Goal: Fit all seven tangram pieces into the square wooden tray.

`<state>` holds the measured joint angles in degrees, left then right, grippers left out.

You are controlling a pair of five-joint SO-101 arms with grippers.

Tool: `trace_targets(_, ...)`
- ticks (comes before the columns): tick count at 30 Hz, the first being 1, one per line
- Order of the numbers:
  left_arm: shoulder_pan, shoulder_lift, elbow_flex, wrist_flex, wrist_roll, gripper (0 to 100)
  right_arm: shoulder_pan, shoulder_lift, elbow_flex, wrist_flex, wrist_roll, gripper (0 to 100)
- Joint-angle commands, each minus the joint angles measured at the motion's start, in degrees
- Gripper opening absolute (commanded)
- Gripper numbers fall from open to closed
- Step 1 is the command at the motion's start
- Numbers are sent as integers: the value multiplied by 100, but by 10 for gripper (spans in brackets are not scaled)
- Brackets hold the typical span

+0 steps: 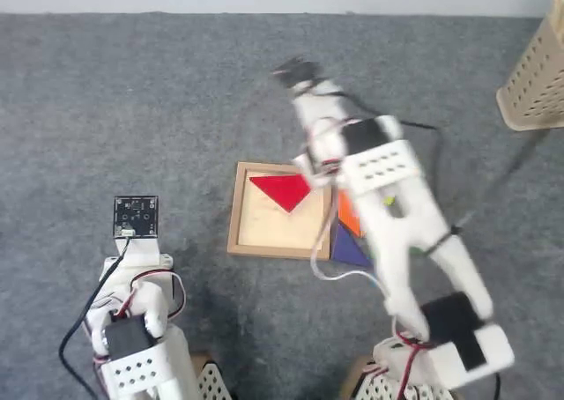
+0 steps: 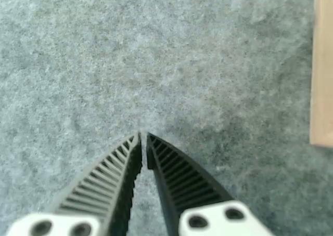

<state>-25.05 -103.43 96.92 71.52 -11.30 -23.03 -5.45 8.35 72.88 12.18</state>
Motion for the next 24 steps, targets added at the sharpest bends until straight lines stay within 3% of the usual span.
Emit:
trace_targets(1, -18, -79, -40, 44, -26, 13, 884, -453, -97, 338, -79, 6)
trace_targets(6, -18, -79, -40, 44, -26, 13, 1270, -57, 571, -40, -105, 8)
trace_targets(9, -18, -79, -40, 44, -26, 13, 1262, 338, 624, -365, -220, 84)
trace_targets(12, -18, -79, -40, 44, -26, 13, 1279, 831, 193, -382, -826, 186)
trace_targets(19, -18, -79, -40, 44, -26, 13, 1349, 2378, -1222, -356, -3024, 195)
trace_targets(24, -18, -79, -40, 44, -26, 13, 1411, 3064, -1811, -347, -3648, 258)
